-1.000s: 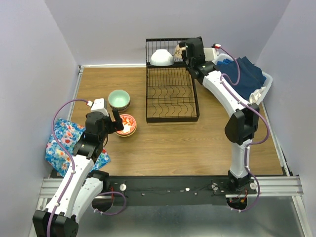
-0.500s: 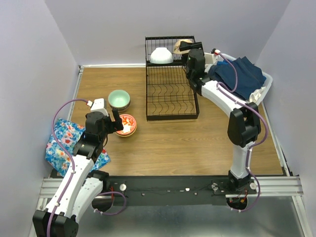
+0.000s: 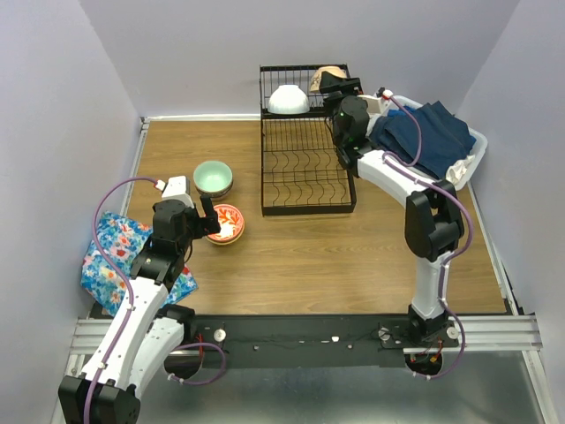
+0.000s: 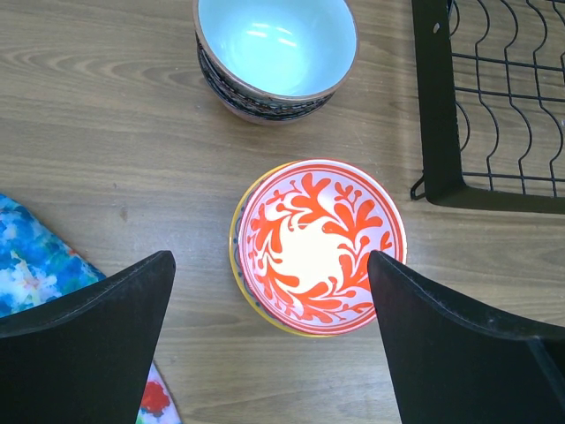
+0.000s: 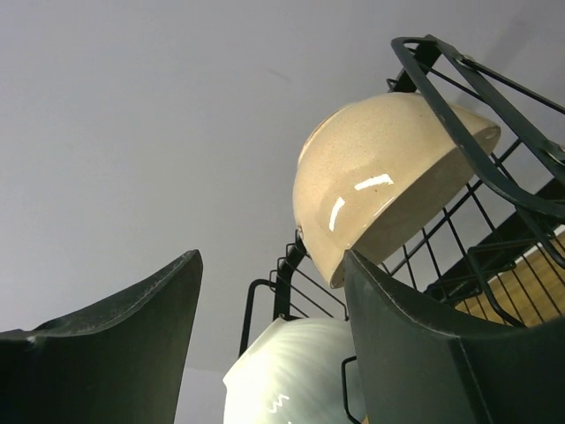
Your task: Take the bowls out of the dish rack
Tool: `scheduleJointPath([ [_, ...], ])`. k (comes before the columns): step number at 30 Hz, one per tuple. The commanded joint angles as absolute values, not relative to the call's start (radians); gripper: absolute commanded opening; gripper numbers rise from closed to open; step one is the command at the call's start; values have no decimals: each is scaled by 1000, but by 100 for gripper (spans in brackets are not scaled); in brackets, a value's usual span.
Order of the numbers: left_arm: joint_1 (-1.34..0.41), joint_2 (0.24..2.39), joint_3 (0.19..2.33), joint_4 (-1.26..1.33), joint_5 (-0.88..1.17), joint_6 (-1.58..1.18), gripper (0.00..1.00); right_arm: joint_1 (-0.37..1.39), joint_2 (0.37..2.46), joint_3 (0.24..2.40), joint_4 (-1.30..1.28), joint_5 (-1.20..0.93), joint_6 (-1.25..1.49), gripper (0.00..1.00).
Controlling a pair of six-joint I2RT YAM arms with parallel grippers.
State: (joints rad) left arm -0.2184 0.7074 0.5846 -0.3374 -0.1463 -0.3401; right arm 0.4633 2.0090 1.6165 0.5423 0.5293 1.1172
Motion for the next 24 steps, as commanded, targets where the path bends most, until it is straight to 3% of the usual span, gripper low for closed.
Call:
scheduleJointPath([
  [1,-224,693,575,-318,-172,-325,99,457,2055,1608,658,531,1106,72],
  [15,-221,704,575,-322,-181,-325,99,449,2103,1678,532,580,1164,64],
  [24,-215,713,577,-322,-178,-325,99,430,2118,1648,615,568,1195,56],
])
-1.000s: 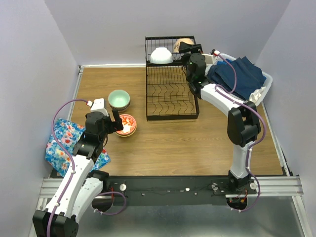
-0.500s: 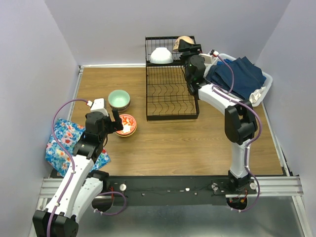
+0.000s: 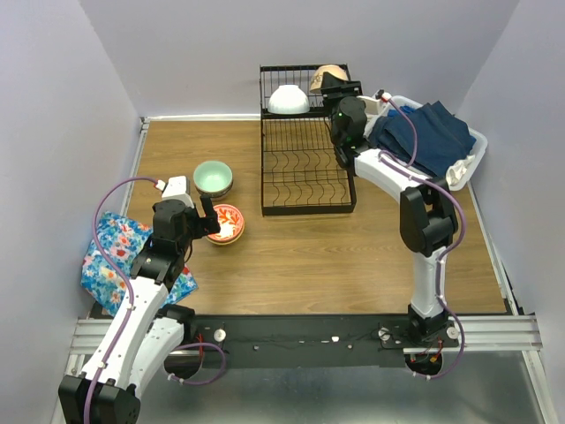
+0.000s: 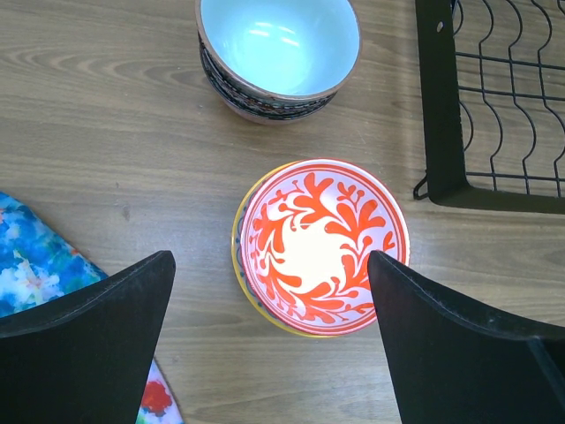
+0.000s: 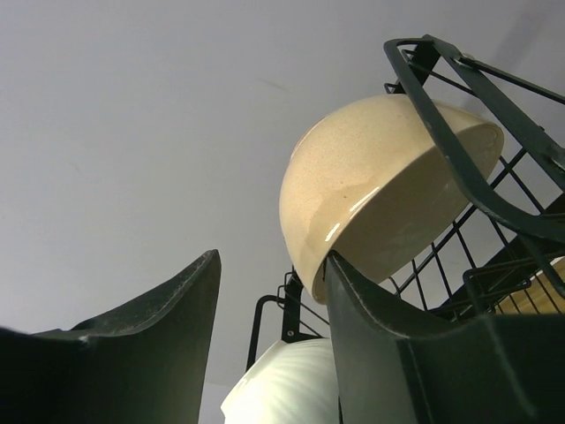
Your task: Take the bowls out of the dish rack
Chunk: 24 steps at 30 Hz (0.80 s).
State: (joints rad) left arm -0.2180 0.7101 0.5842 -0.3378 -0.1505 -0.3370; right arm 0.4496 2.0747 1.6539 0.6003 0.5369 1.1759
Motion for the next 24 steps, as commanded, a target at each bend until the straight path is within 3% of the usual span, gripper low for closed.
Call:
scheduleJointPath([
  [1,-215,713,575,-322,-178,-325,99,423,2123,1647,629,563,1196,55],
  [13,-210,719,577,-322,-175,-324,99,406,2143,1638,770,465,1216,35],
  [24,-209,719,577,-319,-169,-322,99,399,2152,1625,894,436,1218,3],
])
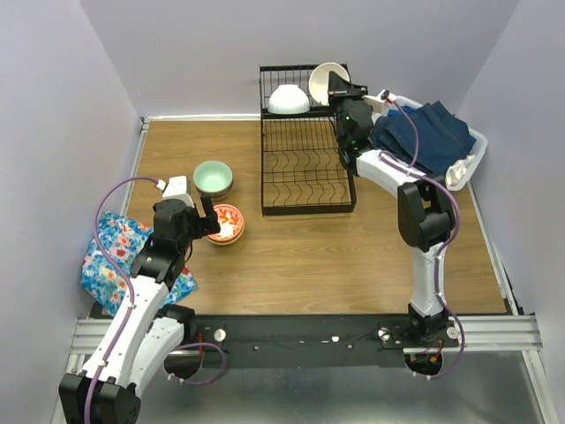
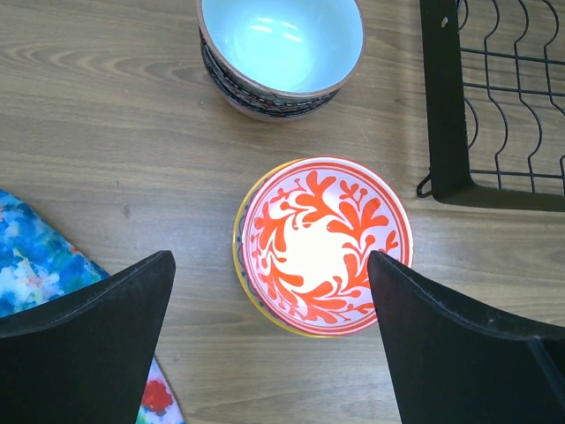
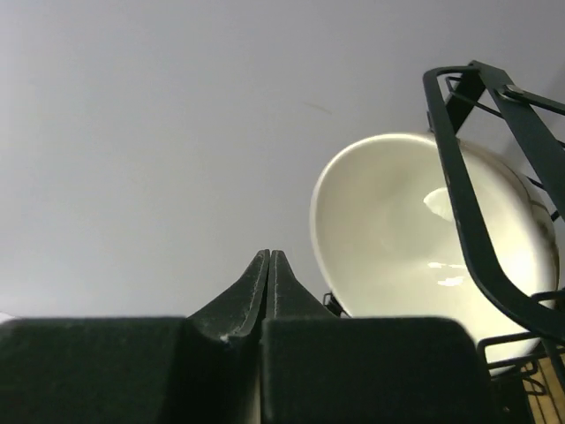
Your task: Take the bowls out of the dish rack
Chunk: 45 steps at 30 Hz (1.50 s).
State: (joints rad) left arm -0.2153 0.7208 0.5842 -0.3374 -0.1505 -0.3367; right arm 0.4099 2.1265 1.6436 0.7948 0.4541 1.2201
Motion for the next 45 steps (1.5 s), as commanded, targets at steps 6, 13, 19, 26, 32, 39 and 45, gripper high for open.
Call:
scheduleJointPath([
  [6,-207,718,575,-321,-170,-321,99,394,2148,1621,885,439,1206,1],
  [13,-207,716,575,-321,-172,-322,99,384,2079,1641,721,382,1085,10],
  [19,-206,718,575,-322,-173,-322,99,357,2002,1777,323,310,838,26],
  [26,-206,729,580,-311,-150,-321,99,339,1955,1904,-29,223,516,50],
  [32,-207,744,587,-295,-106,-327,99,339,1849,1826,-145,157,350,67],
  [39,-247,837,661,-270,-75,-327,99,339,1689,1660,-261,7,236,81],
  [45,-262,888,704,-255,-80,-322,99,356,1602,1481,-334,-181,192,87],
])
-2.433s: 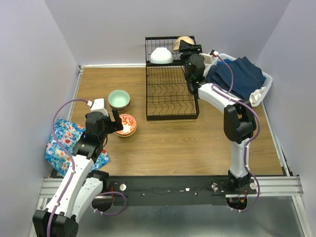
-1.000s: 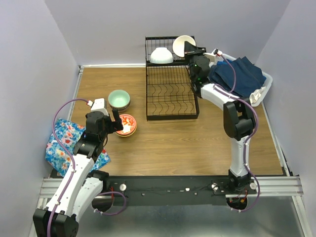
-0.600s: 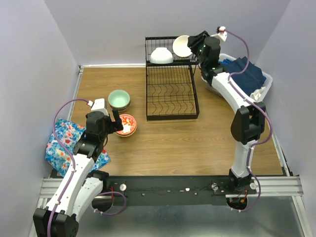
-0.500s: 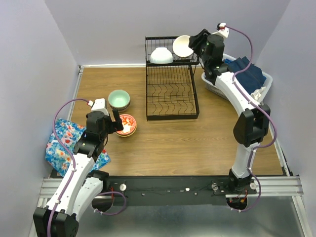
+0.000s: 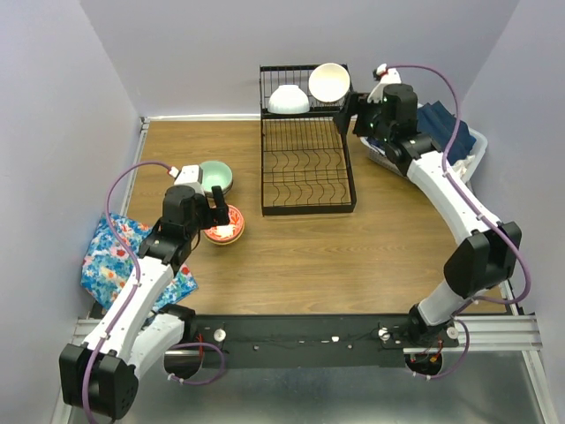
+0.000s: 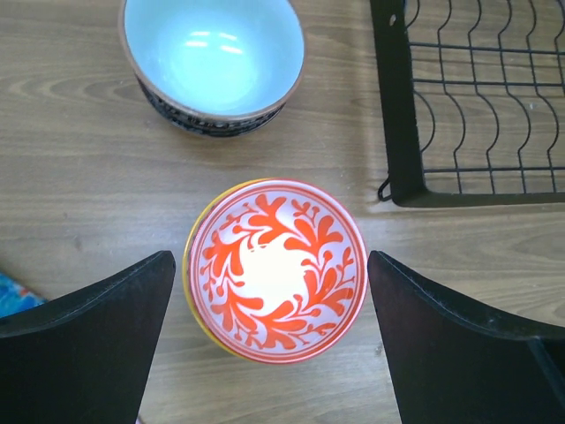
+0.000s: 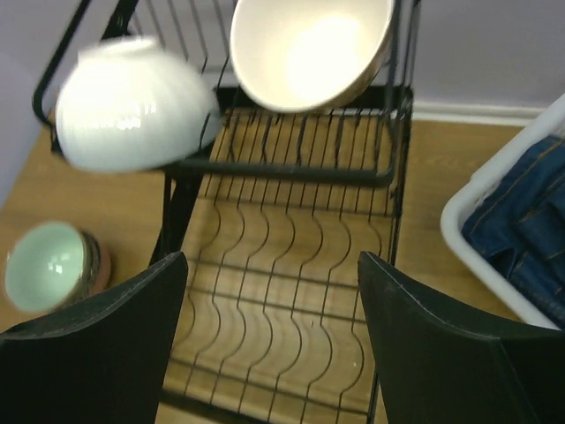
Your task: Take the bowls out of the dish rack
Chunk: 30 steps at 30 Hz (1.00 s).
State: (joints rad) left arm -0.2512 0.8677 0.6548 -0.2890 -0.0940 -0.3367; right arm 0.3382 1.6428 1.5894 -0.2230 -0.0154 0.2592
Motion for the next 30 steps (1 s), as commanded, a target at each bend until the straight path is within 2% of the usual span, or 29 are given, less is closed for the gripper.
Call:
scheduleJointPath([
  [1,-262,888,707,-255,-81,-318,99,374,1595,1456,-333,-186,184,87],
  [9,-264,832,698,-282,-104,-272,99,455,1588,1244,-269,-154,207,89],
  [16,-282,851,713,-270,-86,-316,99,515,1634,1195,-230,-85,250,89],
  [24,-324,879,693,-259,-118,-321,99,589,1804,1281,-319,58,290,91],
  [30,-325,825,631,-275,-161,-296,99,633,1845,1292,-367,140,318,92],
])
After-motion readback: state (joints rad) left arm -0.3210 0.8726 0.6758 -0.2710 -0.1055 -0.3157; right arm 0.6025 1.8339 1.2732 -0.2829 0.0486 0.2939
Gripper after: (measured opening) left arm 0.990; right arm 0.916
